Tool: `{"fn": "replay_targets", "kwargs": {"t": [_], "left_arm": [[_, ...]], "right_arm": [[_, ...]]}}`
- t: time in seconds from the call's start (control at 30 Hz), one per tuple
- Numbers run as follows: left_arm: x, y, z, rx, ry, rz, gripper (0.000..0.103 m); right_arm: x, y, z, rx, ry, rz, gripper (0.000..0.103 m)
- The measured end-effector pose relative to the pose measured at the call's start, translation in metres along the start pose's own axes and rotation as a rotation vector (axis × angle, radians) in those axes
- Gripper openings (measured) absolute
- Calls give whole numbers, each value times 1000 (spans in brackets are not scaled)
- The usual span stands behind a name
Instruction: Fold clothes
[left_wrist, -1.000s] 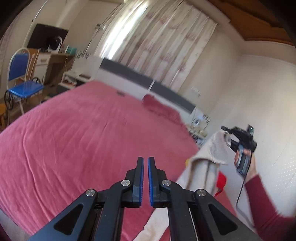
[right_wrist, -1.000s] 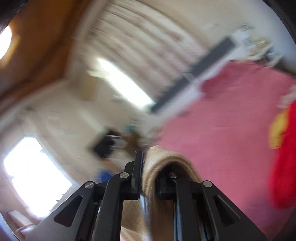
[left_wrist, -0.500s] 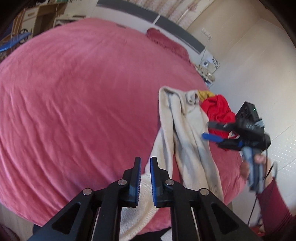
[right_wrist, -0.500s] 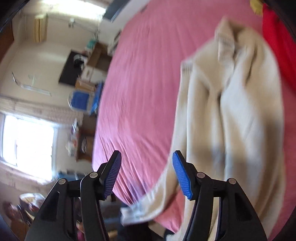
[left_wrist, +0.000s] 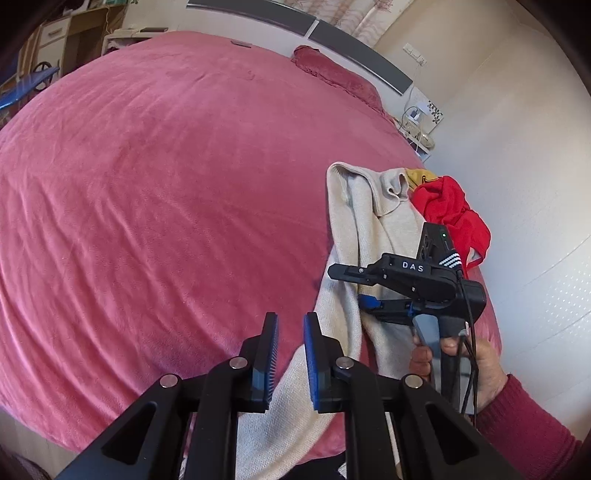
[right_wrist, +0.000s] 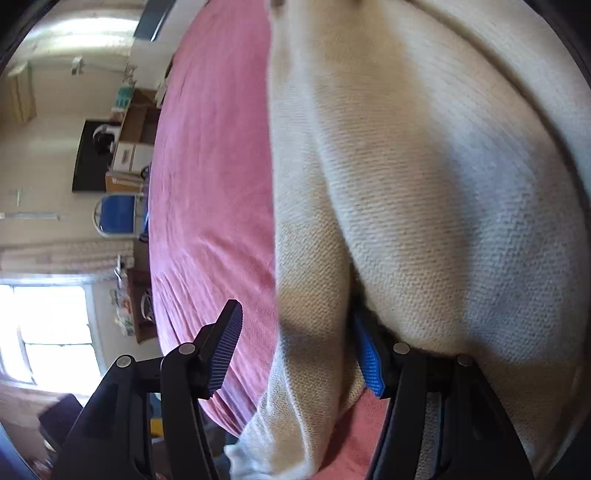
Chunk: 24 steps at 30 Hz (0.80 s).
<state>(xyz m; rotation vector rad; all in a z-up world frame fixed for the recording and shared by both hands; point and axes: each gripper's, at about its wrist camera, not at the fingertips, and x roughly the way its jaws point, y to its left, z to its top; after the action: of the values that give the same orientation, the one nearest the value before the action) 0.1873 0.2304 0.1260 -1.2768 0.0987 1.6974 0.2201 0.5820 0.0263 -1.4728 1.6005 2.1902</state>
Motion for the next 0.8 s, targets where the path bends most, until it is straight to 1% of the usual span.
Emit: {"fn": "replay_targets", "kwargs": {"t": [0.03, 0.07, 0.1, 0.17, 0.23, 0.3, 0.33, 0.37, 0.43, 0.47, 0.5, 0.53, 0.57, 0.63, 0.67, 0.73, 0.8], "left_arm": [[2, 1, 3, -4, 7, -5, 13], [3, 1, 5, -1, 9, -6, 14], [4, 1, 8, 4, 8, -3, 14], [6, 0, 13, 14, 5, -6, 14], [7, -1, 24, 20, 0, -31, 14], [10, -5, 41, 54, 4, -48, 15], [12, -7, 52, 73, 5, -63, 16], [17, -7, 63, 78, 21, -94, 19], [27, -5, 84, 82, 50, -156, 23], [34, -5, 93, 92, 81, -190, 27], [42, -3, 101, 96, 109, -217, 28], [49, -2, 107, 102, 123, -222, 29], [58, -3, 112, 129, 153, -225, 32], [74, -8, 119, 177, 198, -209, 32], [81, -12, 120, 191, 220, -228, 33], [98, -20, 122, 220, 289, -272, 35], [118, -25, 123, 237, 336, -264, 37]], "right_arm": [[-1, 3, -2, -8, 4, -13, 57], [-2, 6, -5, -25, 9, -31, 6], [-4, 9, -8, -43, 14, -48, 7], [-9, 13, -16, -75, -8, -53, 7], [-14, 24, -28, -125, -43, -16, 7], [-21, 42, -42, -220, -64, 9, 7], [-23, 52, -48, -263, -72, 24, 7], [-23, 63, -53, -302, -78, 41, 7], [-22, 83, -61, -376, -88, 68, 7], [-19, 91, -64, -409, -83, 62, 7], [-15, 95, -66, -425, -76, 55, 7], [-11, 97, -67, -428, -72, 52, 7], [-6, 98, -67, -430, -67, 49, 7], [2, 100, -69, -435, -58, 42, 7], [7, 101, -70, -437, -54, 39, 7], [15, 103, -71, -442, -44, 33, 7], [26, 109, -71, -450, -40, 24, 7]]}}
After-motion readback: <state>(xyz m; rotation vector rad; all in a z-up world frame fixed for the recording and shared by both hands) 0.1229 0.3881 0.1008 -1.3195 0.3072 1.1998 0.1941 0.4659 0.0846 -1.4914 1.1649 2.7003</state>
